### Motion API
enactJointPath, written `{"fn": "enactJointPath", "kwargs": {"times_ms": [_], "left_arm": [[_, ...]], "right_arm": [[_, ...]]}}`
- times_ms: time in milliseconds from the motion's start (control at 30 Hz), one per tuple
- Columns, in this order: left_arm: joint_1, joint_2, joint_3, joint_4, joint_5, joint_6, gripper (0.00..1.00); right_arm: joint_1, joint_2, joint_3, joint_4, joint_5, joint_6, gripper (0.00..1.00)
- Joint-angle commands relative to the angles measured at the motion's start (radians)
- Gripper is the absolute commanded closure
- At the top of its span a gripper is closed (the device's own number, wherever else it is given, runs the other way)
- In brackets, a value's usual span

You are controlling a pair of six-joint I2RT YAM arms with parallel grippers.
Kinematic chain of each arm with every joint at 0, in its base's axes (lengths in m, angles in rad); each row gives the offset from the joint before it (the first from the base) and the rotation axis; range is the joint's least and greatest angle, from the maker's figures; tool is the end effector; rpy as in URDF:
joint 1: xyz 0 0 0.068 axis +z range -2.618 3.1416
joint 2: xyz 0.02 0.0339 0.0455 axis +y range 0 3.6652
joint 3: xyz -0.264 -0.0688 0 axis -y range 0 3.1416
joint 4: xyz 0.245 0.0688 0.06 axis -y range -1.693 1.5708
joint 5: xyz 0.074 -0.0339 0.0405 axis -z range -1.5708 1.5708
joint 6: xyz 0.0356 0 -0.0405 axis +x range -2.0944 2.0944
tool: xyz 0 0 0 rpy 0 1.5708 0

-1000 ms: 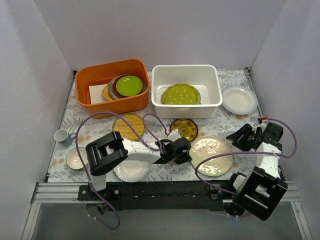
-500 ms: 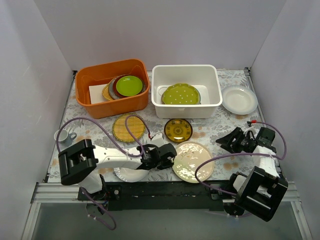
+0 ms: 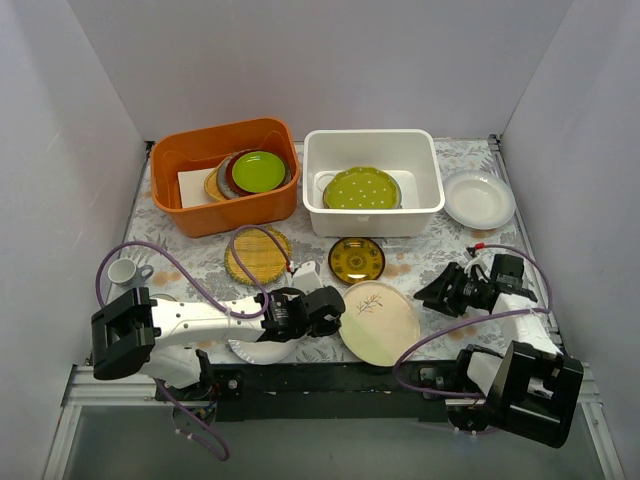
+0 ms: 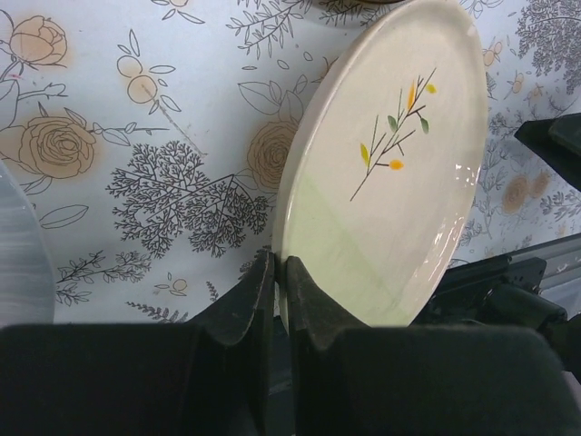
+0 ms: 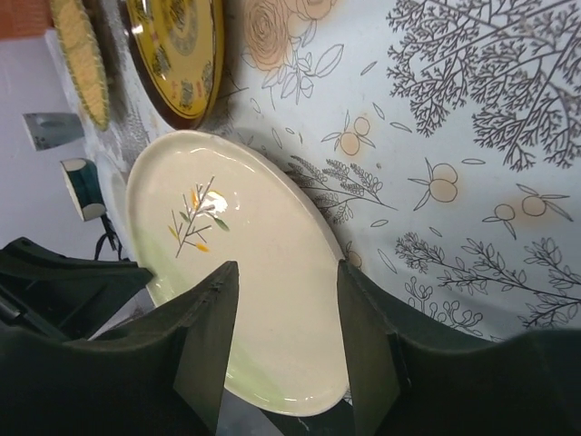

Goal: Place the plates into the plastic bin on the countertop
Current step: Move the plate to the center of the board, then pick up the plate at the center of the board.

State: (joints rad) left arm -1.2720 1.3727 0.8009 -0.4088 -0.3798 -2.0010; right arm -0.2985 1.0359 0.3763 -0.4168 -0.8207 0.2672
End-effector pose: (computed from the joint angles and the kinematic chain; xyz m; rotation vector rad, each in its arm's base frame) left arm 0.0910 -0.2504 0.2013 -1.1026 2.4501 -0.8474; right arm 0.1629 -0.0229 0.1514 0.4247 2.4234 1.0542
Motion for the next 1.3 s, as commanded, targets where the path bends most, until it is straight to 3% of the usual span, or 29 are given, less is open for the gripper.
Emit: {"fn": "enactJointPath", "kwargs": {"times_ms": [0, 200, 567, 900, 1267], "left_arm": [[-0.006, -0.04, 0.037, -0.01, -0.042, -0.056, 1.0], [-0.006, -0.058, 0.024, -0.015, -0.045, -0.067, 1.0], [-0.006, -0.043, 0.021, -0.016, -0.031, -0.073, 1.0], [-0.007, 0.097, 0.037, -0.008, 0.048, -0.054, 1.0], [-0.02, 0.169, 0.001, 0.051, 0.079, -0.079, 1.0]], "right_arm": [[0.105, -0.025, -0.002, -0.027, 0.162, 0.058, 0.46], [0.234, 0.012, -0.011, -0.008, 0.239, 0.099, 0.53], [0.334, 0.032, -0.02, 0.007, 0.328, 0.139, 0.64], [0.343, -0.013, -0.157, 0.179, 0.161, 0.204, 0.74], [0.345, -0.065, -0.194, 0.28, -0.033, 0.181, 0.74]]}}
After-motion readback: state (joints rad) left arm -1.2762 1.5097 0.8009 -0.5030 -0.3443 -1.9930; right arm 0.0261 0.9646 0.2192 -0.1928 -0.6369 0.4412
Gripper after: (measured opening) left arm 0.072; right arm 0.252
